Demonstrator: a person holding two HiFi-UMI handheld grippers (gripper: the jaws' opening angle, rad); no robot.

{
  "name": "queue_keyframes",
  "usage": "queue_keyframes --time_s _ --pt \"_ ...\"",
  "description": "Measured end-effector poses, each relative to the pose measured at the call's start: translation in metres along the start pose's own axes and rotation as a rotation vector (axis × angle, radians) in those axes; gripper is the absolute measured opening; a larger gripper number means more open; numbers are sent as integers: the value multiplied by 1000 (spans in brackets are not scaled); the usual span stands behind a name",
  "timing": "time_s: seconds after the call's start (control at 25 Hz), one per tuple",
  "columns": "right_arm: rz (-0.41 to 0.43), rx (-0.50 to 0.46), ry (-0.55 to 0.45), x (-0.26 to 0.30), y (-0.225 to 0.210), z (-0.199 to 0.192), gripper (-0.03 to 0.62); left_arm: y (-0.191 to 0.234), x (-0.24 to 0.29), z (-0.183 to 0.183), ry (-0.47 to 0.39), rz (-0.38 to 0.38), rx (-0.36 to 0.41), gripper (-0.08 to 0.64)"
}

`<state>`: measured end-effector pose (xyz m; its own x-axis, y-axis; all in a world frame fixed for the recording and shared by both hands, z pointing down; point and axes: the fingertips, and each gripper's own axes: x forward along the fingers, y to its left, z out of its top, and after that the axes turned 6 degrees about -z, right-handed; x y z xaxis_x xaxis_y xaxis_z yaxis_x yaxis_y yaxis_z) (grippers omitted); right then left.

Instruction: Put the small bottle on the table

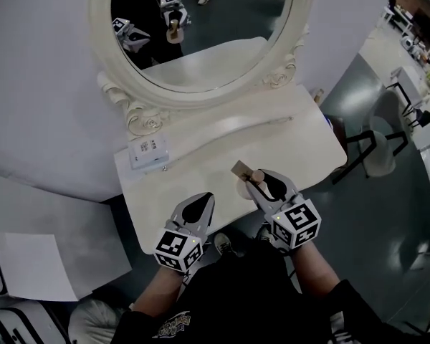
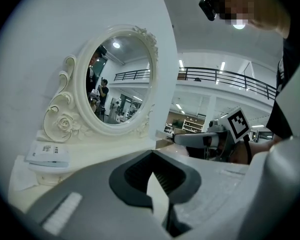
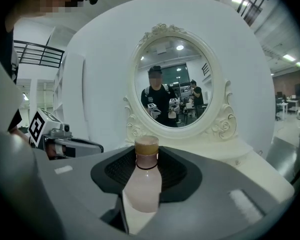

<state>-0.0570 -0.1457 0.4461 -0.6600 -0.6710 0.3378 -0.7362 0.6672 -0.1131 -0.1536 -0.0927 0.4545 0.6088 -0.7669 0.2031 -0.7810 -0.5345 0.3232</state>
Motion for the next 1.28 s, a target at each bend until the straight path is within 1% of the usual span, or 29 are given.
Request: queue_keyframes --time_s 0.4,0.68,0.92,1.28 --pt "42 -22 1 24 7 14 167 18 -17 15 -46 62 4 0" --pt "85 -41 3 33 3 18 167 20 -19 13 -58 112 -7 0" --pt "130 -46 13 44 -12 22 167 23 -5 31 -76 157 18 0" --pt "192 -74 32 63 -46 33 167 26 25 43 -108 230 -9 0"
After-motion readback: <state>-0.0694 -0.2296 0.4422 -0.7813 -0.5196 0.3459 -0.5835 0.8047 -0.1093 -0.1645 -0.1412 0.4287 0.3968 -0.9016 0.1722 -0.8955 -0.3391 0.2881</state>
